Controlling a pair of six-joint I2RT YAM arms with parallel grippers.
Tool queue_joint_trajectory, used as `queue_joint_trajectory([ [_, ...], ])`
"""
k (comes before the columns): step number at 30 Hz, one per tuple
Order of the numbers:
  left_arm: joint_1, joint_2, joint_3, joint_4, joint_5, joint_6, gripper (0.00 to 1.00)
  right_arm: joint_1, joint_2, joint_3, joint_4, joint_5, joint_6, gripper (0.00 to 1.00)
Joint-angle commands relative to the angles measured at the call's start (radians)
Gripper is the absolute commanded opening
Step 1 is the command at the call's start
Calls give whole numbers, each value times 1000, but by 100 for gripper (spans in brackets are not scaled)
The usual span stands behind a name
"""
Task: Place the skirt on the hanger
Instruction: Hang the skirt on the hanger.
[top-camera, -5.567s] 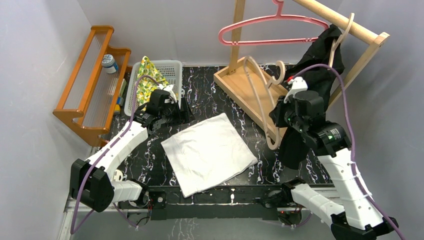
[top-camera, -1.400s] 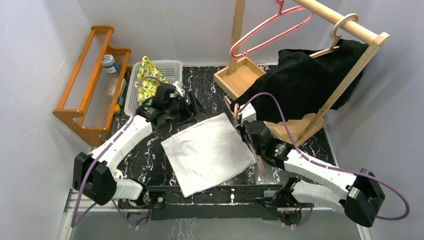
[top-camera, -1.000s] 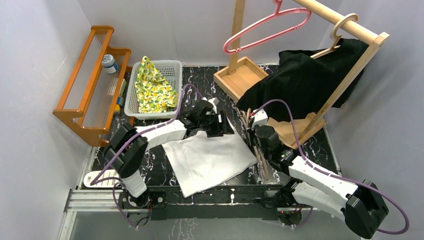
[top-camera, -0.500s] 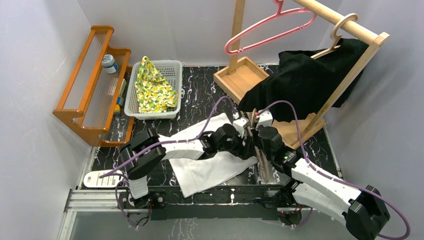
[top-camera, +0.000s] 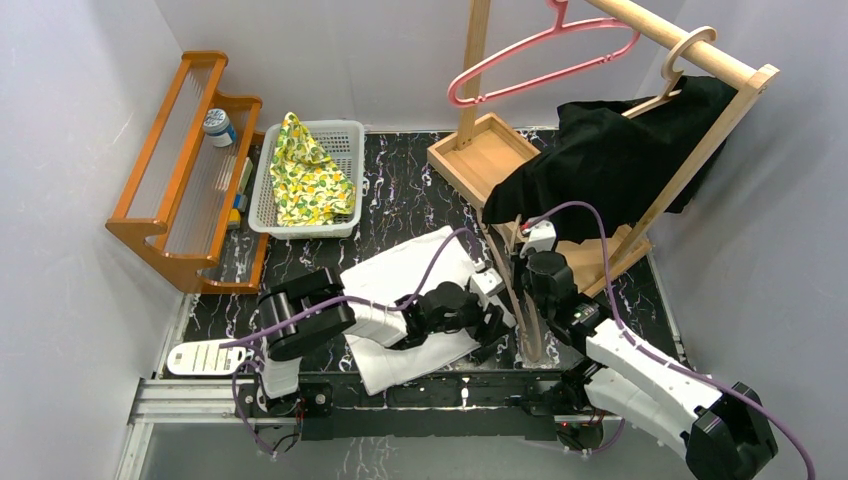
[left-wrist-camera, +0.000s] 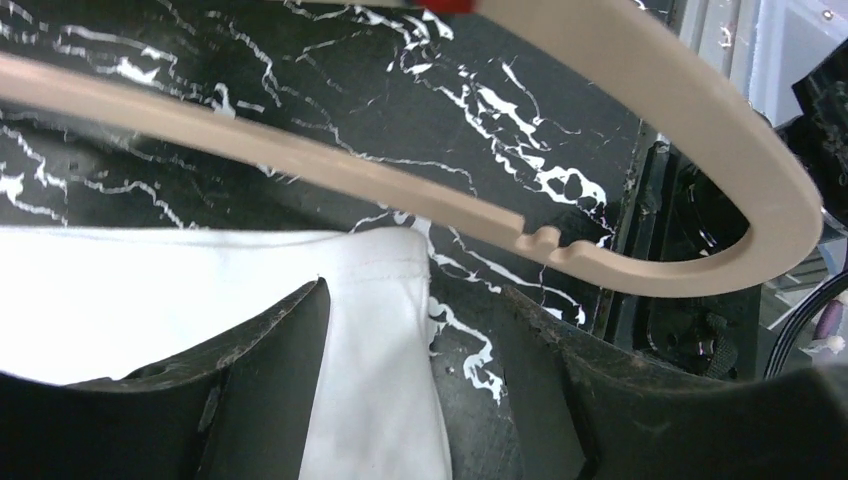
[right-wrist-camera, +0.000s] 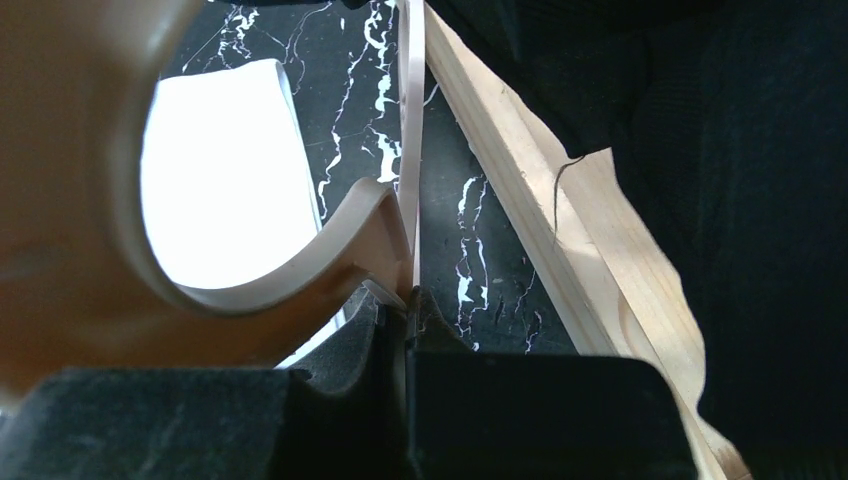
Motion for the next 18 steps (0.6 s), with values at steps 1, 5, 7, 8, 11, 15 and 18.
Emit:
queue_joint_trajectory([
  [1, -40, 12, -15, 146, -54, 109, 60, -46, -17, 22, 23, -8, -5, 0],
  [5, -68, 24, -36, 151, -168, 193, 58, -68, -16, 31, 17, -22, -12, 0],
  [7, -75, 31, -39, 152, -200, 226, 58, -79, -19, 33, 10, -32, -12, 0],
  [8, -79, 38, -41, 154, -226, 237, 58, -85, -22, 32, 9, -43, -12, 0],
  [11, -91, 60, -43, 165, -277, 271, 57, -92, -29, 31, 9, -63, -6, 0],
  [15, -112, 94, -29, 165, -308, 326, 48, -99, -32, 33, 4, -71, -2, 0],
  [18, -122, 106, -24, 162, -316, 353, 21, -101, -31, 31, 5, -69, -2, 0],
])
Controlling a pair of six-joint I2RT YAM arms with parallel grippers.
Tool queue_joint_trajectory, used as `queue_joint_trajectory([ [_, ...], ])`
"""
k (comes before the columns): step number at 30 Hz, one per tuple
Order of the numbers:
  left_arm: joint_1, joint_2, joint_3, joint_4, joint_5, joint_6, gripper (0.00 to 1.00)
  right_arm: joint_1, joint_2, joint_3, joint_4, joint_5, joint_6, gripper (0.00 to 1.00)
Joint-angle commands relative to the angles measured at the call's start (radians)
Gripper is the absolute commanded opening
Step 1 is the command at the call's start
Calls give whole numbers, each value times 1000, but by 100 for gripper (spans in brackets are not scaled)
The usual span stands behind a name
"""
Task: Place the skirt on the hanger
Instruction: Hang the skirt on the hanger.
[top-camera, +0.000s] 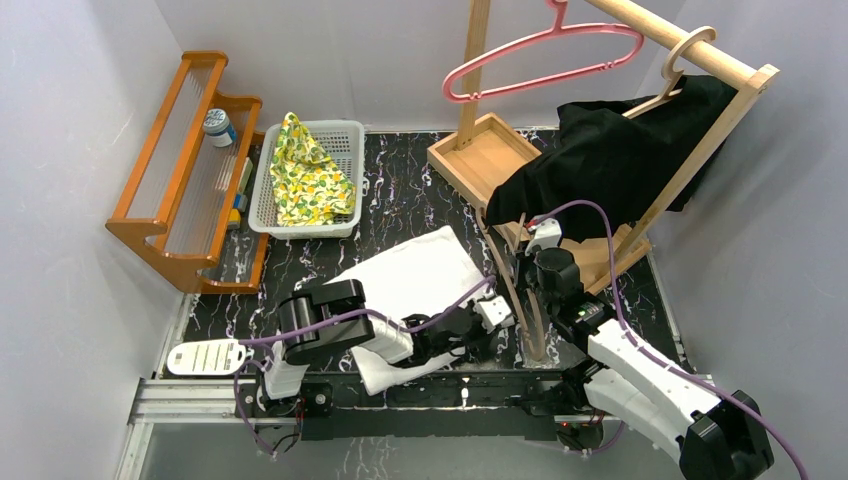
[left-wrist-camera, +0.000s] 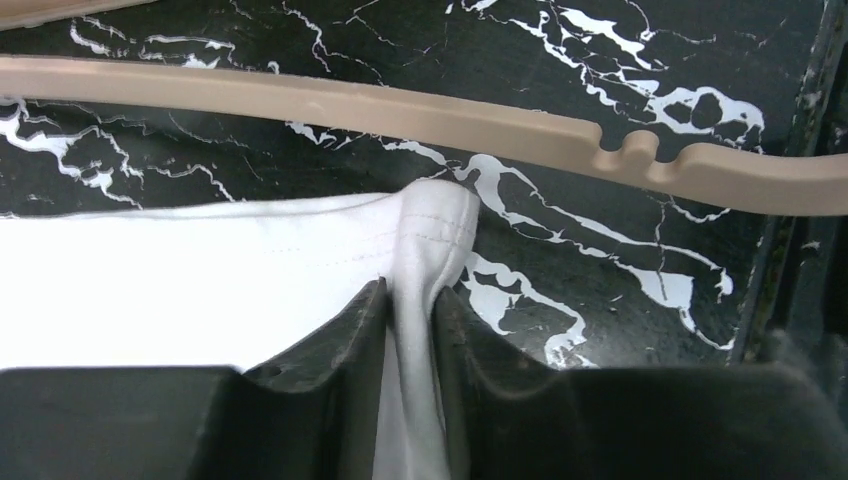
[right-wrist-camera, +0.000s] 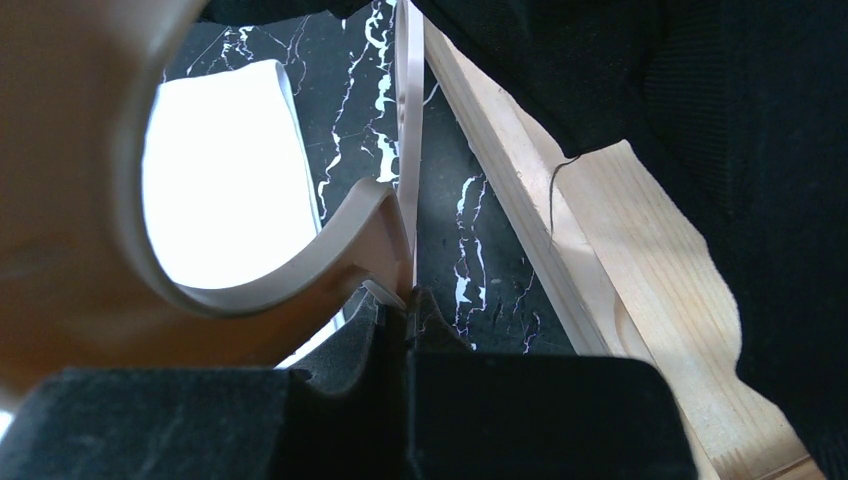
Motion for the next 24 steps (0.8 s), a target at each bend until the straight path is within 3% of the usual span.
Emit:
queue_joint_trajectory([
  [1, -21, 10, 5, 36, -58, 78, 10, -15, -13, 31, 18, 33, -1, 0],
  [2, -21, 5, 4, 34, -66, 74, 0, -16, -11, 31, 18, 32, -1, 0],
  [13, 7, -216, -14, 32, -162, -113, 0, -16, 56, 37, 40, -62, 40, 0],
  [24, 9, -278, -18, 32, -174, -149, 0, -16, 116, 36, 95, -107, 136, 0],
])
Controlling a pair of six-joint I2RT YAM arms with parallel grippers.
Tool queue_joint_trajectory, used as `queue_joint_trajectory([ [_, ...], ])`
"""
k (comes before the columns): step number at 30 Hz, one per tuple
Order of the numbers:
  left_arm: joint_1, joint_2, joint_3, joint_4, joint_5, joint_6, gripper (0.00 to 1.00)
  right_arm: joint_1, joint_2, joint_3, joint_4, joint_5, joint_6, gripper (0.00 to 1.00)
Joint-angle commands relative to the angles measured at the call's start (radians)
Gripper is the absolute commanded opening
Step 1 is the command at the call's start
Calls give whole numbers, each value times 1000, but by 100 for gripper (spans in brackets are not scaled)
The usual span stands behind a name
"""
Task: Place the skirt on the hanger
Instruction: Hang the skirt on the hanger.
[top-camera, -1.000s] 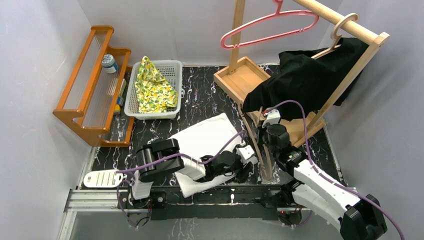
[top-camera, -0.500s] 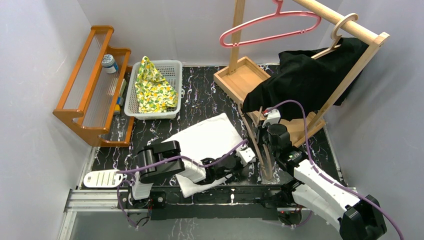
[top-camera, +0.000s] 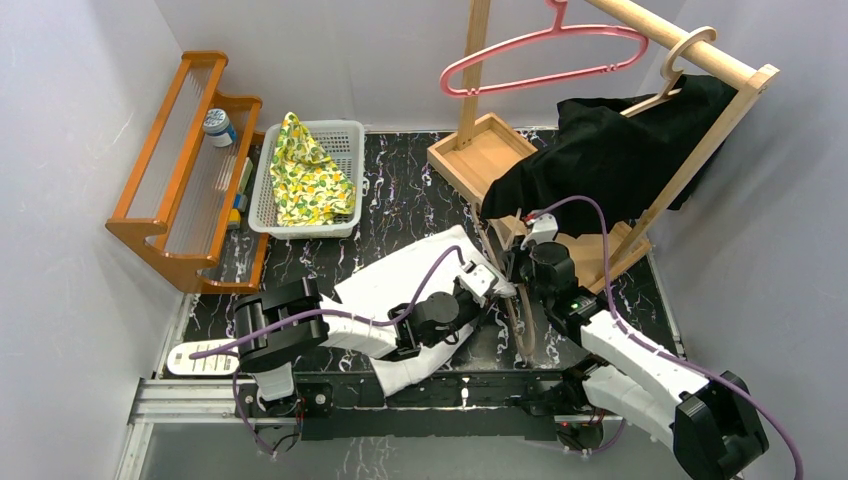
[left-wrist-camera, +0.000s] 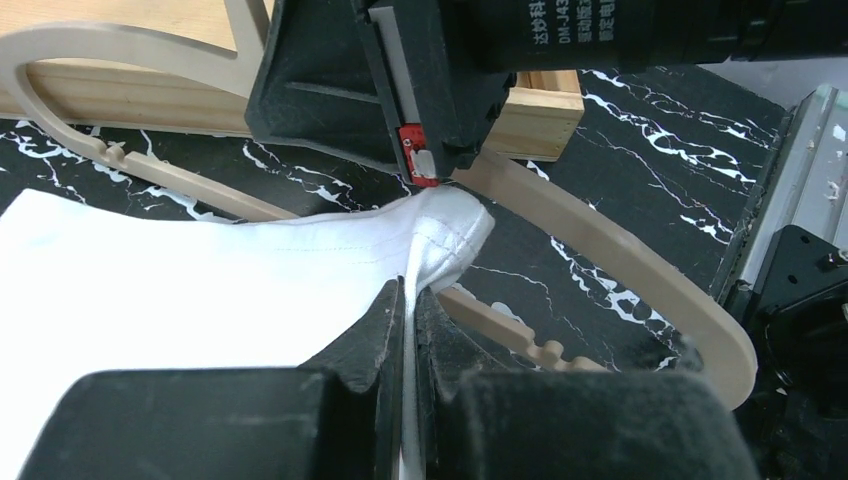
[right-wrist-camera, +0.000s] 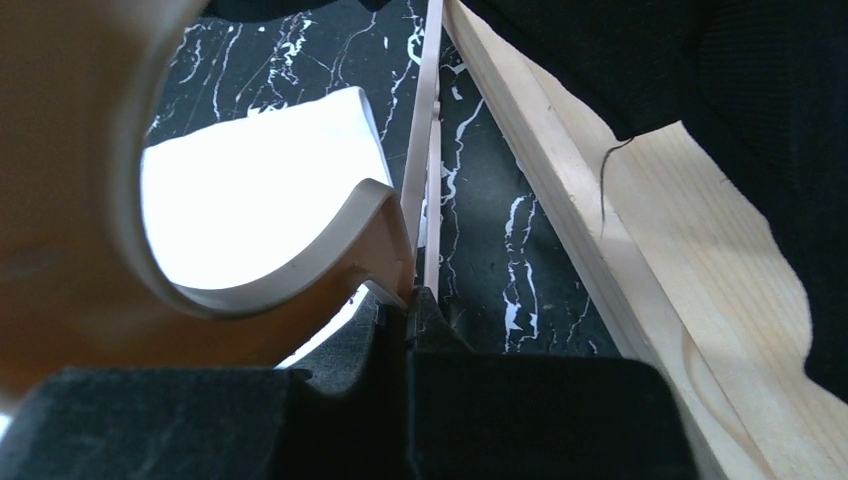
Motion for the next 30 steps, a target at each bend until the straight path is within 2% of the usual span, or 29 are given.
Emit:
queue_joint_trajectory([
  [1, 1, -52, -2, 44, -5, -36, 0, -6, 27, 32, -1, -58, 82, 0],
  [6, 15, -53, 3, 43, 80, -78, 0, -6, 17, 48, -10, -104, 183, 0],
  [7, 20, -55, 3, 44, 127, -94, 5, -6, 18, 45, -6, -116, 198, 0],
  [8, 28, -57, 2, 43, 168, -110, 14, -6, 22, 40, -4, -129, 209, 0],
  [9, 39, -60, -2, 43, 212, -135, 27, -7, 28, 36, -4, -133, 222, 0],
  [10, 52, -64, -7, 43, 249, -163, 34, -6, 36, 32, -6, -132, 233, 0],
  [12, 84, -85, -33, 43, 288, -240, 42, -6, 55, 25, -8, -131, 240, 0],
  [14, 125, -116, -65, 41, 321, -303, 43, -6, 73, 20, -10, -121, 241, 0],
  [19, 187, -220, -113, -51, 312, -321, 45, -7, 105, 20, 4, -86, 202, 0],
  [23, 238, -290, -87, -260, 205, -396, 59, -6, 138, 19, 30, -93, 175, 0],
  [30, 416, -283, 27, -555, 213, -575, 64, -6, 172, 6, 47, -106, 167, 0],
])
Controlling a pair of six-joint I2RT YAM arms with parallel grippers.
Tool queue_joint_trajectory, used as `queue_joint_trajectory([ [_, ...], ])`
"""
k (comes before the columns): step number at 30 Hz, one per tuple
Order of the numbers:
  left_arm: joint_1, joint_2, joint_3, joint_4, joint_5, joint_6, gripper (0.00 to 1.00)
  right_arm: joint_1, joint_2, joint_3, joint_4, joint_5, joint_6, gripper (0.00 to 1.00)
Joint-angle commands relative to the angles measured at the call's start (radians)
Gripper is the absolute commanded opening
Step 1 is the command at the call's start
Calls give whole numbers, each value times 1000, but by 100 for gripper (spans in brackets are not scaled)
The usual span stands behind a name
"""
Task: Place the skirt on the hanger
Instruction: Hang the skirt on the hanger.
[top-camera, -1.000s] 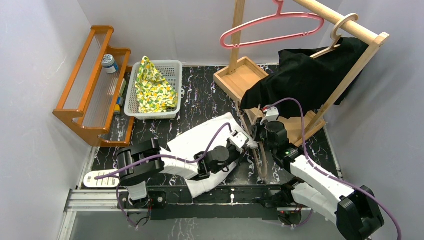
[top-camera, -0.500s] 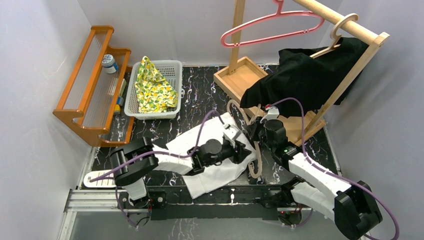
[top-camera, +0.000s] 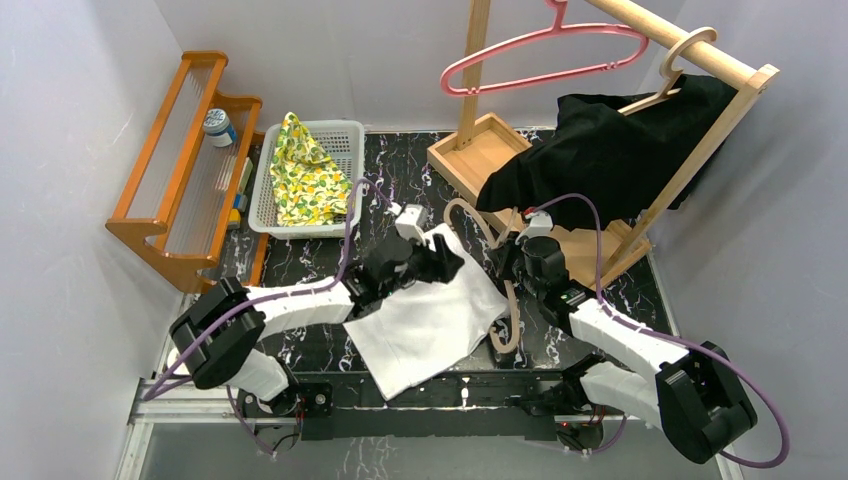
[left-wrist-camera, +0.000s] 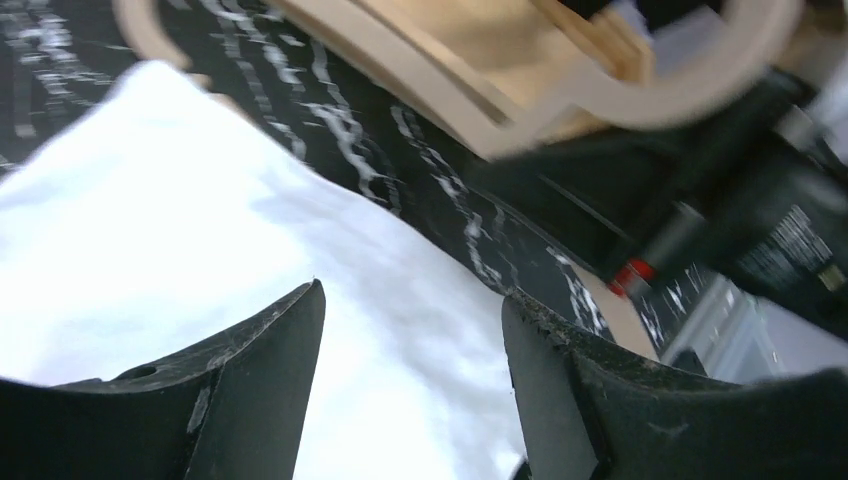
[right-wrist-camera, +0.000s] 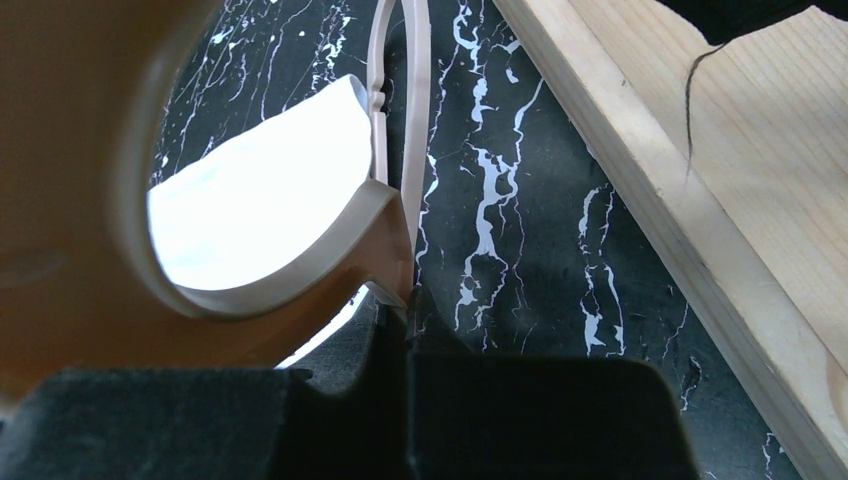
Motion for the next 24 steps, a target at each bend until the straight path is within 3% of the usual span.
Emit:
queue_joint_trajectory([
  [1, 116, 22, 133, -270, -10, -153, 65, -1, 14, -8, -69, -20, -23, 0],
  [4, 201, 124, 264, -414, 91, -209, 65, 0, -1, -19, -65, -11, -24, 0],
  [8, 274, 291, 445, -491, 226, -238, 62, 1, 0, -22, -67, -16, -25, 0],
  [11, 287, 424, 588, -611, 197, -210, 59, 1, 17, -16, -73, -23, -25, 0],
  [14, 287, 546, 756, -810, 120, -173, 46, 0, 30, -14, -74, -12, -16, 0],
  [16, 287, 616, 839, -896, 105, -143, 43, 1, 36, -16, -68, -9, -12, 0],
  [24, 287, 672, 919, -915, 65, -76, 48, 0, 45, -17, -53, -14, -17, 0],
])
